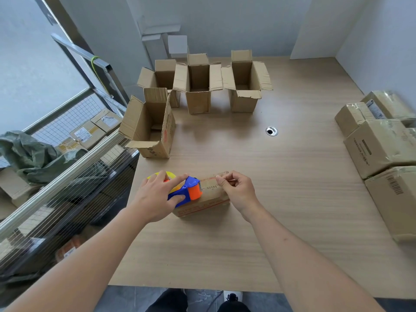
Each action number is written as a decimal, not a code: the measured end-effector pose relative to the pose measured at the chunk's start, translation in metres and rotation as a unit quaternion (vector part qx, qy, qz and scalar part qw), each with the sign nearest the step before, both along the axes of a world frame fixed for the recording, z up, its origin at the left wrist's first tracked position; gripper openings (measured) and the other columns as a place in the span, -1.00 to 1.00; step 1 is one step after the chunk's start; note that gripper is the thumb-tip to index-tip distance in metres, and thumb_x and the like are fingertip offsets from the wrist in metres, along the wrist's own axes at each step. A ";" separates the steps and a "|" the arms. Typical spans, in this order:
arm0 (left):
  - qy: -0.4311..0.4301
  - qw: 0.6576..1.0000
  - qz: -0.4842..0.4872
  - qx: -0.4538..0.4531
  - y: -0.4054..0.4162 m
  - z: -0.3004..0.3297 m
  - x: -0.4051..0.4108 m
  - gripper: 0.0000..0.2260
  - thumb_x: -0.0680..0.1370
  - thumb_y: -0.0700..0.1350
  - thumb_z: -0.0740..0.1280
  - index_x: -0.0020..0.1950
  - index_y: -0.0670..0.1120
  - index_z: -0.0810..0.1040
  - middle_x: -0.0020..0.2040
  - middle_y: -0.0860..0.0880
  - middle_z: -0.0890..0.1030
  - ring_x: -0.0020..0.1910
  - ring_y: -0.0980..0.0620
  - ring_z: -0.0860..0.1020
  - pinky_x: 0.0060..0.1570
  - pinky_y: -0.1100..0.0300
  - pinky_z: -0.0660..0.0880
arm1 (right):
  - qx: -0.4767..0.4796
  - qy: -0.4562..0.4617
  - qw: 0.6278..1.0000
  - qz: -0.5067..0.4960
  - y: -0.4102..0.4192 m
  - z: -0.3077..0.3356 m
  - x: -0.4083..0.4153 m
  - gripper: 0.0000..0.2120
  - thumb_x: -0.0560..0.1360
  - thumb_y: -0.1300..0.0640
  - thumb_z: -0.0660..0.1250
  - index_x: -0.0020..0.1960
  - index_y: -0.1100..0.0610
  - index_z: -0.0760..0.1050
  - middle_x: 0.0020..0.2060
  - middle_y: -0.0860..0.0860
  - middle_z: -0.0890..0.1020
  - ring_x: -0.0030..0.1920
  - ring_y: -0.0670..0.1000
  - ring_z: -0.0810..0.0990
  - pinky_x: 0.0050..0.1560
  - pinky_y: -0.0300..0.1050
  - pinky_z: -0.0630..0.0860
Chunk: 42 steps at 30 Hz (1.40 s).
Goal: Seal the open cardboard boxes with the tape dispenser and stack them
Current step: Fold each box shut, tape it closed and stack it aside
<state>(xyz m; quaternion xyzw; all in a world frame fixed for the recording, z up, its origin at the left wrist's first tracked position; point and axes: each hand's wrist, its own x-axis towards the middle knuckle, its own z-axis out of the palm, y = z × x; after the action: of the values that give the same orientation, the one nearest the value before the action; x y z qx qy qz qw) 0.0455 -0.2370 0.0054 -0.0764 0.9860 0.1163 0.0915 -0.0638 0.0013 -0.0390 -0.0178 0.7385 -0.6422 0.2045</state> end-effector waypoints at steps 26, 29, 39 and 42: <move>0.019 0.998 -0.019 -0.053 0.013 -0.009 0.018 -0.40 0.63 0.23 0.21 0.59 0.41 0.00 0.27 0.06 0.35 0.30 -0.06 0.35 0.35 0.00 0.28 | 0.109 -0.138 0.982 -0.061 0.041 -0.012 -0.039 -0.74 0.51 0.09 0.51 -0.21 0.19 0.51 -0.25 0.07 0.61 -0.37 0.04 0.67 -0.24 0.05 0.71; 0.020 0.999 -0.014 -0.040 0.014 -0.007 0.017 -0.43 0.63 0.21 0.24 0.59 0.40 0.07 0.25 0.05 0.36 0.29 -0.06 0.34 0.36 -0.01 0.28 | 0.094 -0.179 0.978 -0.051 0.038 -0.018 -0.046 -0.77 0.51 0.11 0.52 -0.15 0.21 0.52 -0.19 0.08 0.59 -0.40 0.05 0.65 -0.31 -0.02 0.67; 0.016 0.999 -0.018 -0.024 0.013 -0.010 0.017 -0.41 0.62 0.18 0.27 0.58 0.40 0.08 0.22 0.05 0.35 0.31 -0.08 0.33 0.38 -0.04 0.26 | -0.036 -0.415 0.904 -0.096 0.026 -0.036 -0.024 -0.54 0.42 -0.08 0.58 0.24 -0.10 0.50 -0.02 -0.07 0.75 -0.22 0.01 0.67 -0.21 -0.13 0.57; 0.018 0.999 -0.025 -0.020 0.012 -0.011 0.017 -0.40 0.61 0.18 0.28 0.58 0.40 0.07 0.21 0.05 0.35 0.31 -0.09 0.33 0.37 -0.08 0.27 | -0.057 -0.426 0.893 -0.133 0.018 -0.037 -0.018 -0.69 0.52 -0.07 0.49 0.24 -0.19 0.55 0.00 -0.17 0.72 -0.31 -0.05 0.55 -0.28 -0.21 0.41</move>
<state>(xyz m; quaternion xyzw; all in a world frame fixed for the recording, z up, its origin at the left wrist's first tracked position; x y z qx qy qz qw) 0.0627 -0.2245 -0.0057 -0.0517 0.9913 0.0956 0.0747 -0.0813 0.0191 -0.0763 0.3443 0.5382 -0.6502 0.4112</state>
